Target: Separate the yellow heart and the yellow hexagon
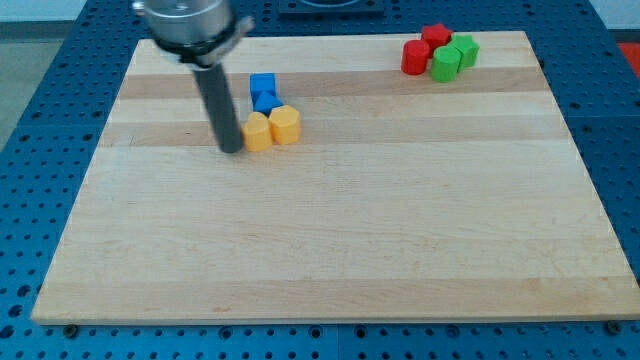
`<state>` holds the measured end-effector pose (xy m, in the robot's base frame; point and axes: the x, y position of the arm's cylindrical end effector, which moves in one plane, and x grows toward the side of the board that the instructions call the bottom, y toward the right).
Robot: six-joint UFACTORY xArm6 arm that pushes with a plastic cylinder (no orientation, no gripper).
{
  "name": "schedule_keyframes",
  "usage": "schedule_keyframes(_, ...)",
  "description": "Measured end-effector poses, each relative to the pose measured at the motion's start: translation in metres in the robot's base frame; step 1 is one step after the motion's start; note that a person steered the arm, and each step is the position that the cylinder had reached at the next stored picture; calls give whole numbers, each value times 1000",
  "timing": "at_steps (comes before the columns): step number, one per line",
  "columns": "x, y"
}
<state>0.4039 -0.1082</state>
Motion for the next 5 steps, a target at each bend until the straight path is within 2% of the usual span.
schedule_keyframes(3, -44, 121)
schedule_keyframes(4, -63, 120)
schedule_keyframes(5, -76, 82)
